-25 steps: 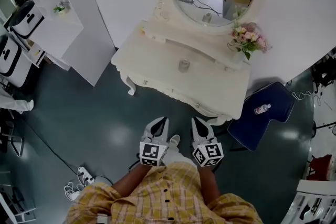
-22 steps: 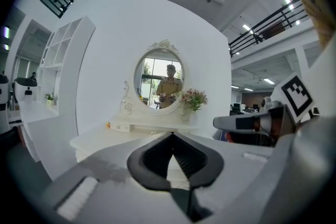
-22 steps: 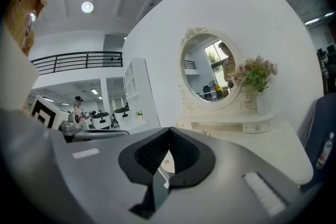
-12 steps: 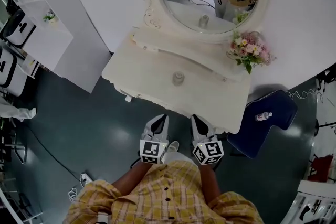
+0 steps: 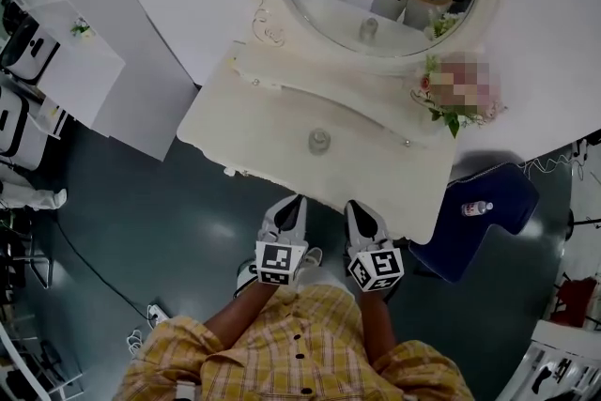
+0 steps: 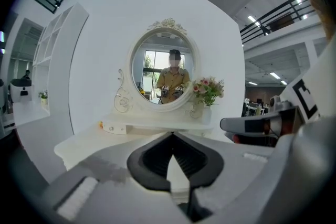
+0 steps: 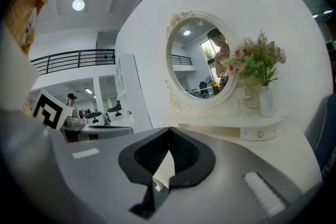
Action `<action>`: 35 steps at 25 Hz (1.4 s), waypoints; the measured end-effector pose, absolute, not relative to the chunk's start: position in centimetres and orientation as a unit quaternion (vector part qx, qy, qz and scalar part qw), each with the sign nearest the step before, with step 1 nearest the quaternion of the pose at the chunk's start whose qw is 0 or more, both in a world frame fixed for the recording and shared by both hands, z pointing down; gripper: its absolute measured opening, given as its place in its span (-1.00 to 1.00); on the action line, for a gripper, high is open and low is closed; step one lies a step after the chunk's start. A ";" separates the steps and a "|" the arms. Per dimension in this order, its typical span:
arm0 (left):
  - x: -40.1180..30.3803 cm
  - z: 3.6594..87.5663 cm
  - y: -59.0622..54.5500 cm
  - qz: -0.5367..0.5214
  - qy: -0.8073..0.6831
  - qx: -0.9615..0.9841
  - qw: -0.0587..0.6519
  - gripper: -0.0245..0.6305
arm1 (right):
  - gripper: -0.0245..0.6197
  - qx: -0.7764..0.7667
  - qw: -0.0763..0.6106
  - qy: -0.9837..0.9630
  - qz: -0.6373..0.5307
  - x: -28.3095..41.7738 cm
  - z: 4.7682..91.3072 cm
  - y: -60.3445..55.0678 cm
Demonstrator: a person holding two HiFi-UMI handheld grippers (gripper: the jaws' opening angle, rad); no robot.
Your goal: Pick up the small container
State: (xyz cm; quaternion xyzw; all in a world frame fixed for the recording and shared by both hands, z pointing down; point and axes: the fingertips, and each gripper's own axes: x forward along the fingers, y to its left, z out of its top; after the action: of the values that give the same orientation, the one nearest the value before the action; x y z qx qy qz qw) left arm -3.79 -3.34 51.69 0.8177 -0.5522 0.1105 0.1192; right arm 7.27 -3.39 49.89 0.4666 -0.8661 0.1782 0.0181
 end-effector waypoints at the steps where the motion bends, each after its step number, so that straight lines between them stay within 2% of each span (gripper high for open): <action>1: -3.9 51.7 -3.7 0.112 -0.553 0.817 0.119 -0.93 | -0.94 0.466 0.019 -0.866 0.180 7.1 50.0 -3.6; 28: -3.7 60.0 -13.8 0.179 -0.504 0.829 0.162 -0.92 | -0.94 0.517 0.044 -0.826 0.223 6.7 55.3 -9.5; 35: -3.5 62.5 -15.5 0.191 -0.496 0.829 0.171 -0.70 | -0.94 0.521 0.049 -0.821 0.228 6.6 56.2 -10.0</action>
State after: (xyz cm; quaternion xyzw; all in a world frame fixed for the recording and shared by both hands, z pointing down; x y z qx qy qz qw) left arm -3.46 -15.51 62.49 0.8294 -0.4963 0.1914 0.1707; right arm 6.64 -10.02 56.18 0.5210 -0.8210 0.2283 0.0486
